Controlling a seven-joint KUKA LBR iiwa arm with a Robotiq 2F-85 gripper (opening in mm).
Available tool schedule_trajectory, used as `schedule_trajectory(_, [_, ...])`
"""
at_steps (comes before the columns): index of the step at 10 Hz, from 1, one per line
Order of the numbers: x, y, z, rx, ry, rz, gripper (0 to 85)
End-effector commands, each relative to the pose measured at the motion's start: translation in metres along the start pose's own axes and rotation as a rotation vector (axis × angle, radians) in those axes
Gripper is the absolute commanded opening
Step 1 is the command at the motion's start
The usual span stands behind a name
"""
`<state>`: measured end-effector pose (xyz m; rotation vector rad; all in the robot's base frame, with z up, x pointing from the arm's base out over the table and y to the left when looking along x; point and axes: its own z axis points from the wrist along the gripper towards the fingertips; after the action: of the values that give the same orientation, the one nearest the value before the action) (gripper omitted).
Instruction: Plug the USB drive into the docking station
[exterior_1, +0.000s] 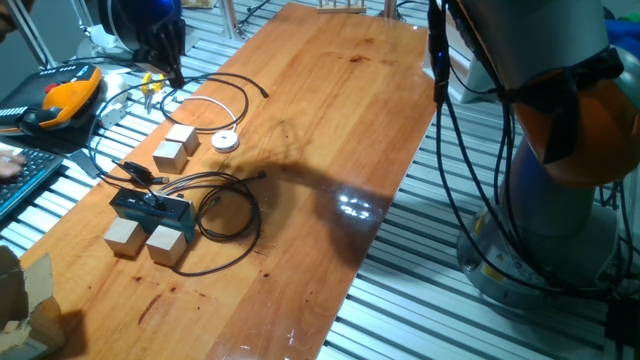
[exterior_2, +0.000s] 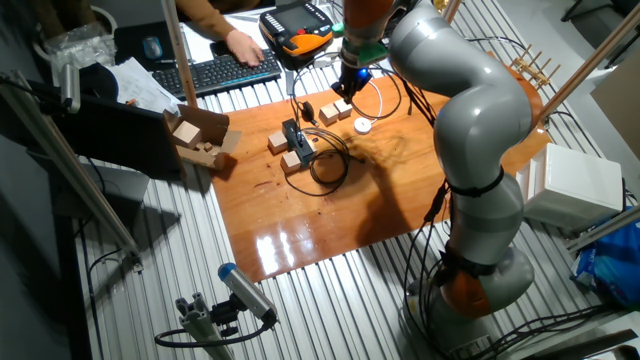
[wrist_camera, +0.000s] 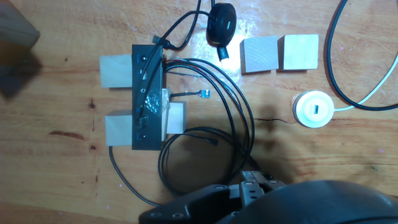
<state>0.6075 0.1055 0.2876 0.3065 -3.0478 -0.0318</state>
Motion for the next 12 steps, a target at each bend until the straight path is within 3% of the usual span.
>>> schedule_trajectory(1, [-0.0001, 0.0003, -0.0001, 0.003, -0.003, 0.000, 0.0])
schedule_trajectory(3, [0.0002, 0.0006, -0.0002, 0.001, 0.009, 0.000, 0.0])
schedule_trajectory(12, [0.0007, 0.0045, -0.0025, 0.004, 0.014, 0.010, 0.0])
